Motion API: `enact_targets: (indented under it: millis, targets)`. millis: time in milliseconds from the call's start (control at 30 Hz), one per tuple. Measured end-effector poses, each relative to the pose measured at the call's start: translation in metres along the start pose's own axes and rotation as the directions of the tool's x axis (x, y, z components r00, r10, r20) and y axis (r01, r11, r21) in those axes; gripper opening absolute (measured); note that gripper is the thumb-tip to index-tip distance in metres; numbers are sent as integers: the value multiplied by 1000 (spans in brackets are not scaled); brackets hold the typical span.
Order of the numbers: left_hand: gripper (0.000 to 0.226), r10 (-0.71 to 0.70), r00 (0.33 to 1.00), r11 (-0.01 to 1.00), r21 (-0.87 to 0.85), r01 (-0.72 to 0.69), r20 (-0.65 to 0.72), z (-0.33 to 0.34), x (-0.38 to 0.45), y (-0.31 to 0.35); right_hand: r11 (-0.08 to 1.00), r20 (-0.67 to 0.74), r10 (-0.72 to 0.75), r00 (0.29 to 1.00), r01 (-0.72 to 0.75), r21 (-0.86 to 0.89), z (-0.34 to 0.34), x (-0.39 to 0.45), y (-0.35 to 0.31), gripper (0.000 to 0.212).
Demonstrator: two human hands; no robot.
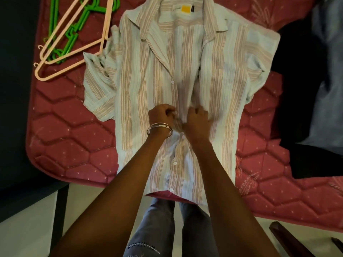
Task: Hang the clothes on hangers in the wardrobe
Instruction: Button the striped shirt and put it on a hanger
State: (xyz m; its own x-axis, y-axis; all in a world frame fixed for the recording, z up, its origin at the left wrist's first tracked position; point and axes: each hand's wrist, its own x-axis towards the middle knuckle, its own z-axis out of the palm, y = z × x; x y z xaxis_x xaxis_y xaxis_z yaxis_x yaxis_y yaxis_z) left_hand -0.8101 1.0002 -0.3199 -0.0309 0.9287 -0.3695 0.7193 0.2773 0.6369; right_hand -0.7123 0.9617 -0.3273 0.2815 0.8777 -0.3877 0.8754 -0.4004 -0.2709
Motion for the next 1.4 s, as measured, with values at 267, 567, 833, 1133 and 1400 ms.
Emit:
enact_targets:
  millis: [267, 567, 833, 1133, 1400]
  targets:
    - [8, 4, 998, 992, 126, -12, 68, 16, 10, -7, 828, 107, 203, 973, -229, 512, -15, 0, 35, 16]
    - [9, -154, 988, 983, -102, 156, 29, 8, 14, -7, -265, 453, 171, 875, -401, 877, -26, -23, 29, 39]
    - [15, -98, 994, 975, -198, 106, 49, 5, 8, 4, 926, -404, 81, 911, 81, 370, -11, -6, 7, 24]
    - [14, -95, 995, 974, -201, 101, 41, 3, 7, 0, 986, -366, -102, 925, 143, 87, 1, -1, 28, 33]
    - [14, -46, 999, 976, -211, 47, 7, 2, 4, 4, 124, 78, 608, 790, -191, 974, -28, -6, 31, 26]
